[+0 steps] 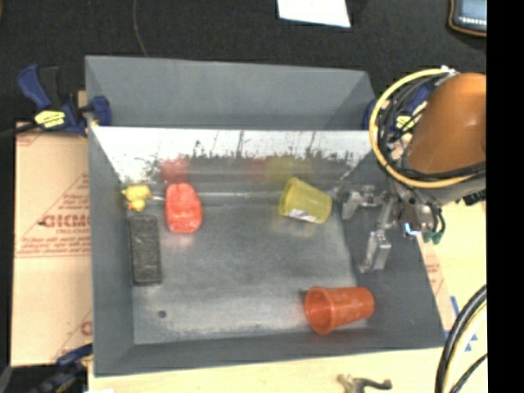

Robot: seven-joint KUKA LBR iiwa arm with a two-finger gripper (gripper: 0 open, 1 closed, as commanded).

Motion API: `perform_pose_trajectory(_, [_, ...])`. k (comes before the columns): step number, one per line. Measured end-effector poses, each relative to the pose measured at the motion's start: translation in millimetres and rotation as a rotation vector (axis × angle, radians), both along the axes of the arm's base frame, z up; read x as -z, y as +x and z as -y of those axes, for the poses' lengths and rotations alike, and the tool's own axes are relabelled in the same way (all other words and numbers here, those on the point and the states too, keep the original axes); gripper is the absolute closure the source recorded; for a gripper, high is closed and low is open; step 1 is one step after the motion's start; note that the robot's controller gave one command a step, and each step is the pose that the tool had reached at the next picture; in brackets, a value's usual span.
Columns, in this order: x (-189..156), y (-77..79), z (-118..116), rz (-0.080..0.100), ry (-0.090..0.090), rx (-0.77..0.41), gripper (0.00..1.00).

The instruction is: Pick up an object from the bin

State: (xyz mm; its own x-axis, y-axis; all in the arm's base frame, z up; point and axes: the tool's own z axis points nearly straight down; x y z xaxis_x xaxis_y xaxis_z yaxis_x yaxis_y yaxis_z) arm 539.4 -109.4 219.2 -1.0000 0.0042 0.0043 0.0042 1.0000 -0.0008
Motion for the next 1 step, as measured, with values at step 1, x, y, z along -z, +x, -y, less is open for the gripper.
perform_pose_trajectory(1, [-4.7,1.5,-0.5,0.008,-0.002,-0.005,0.00])
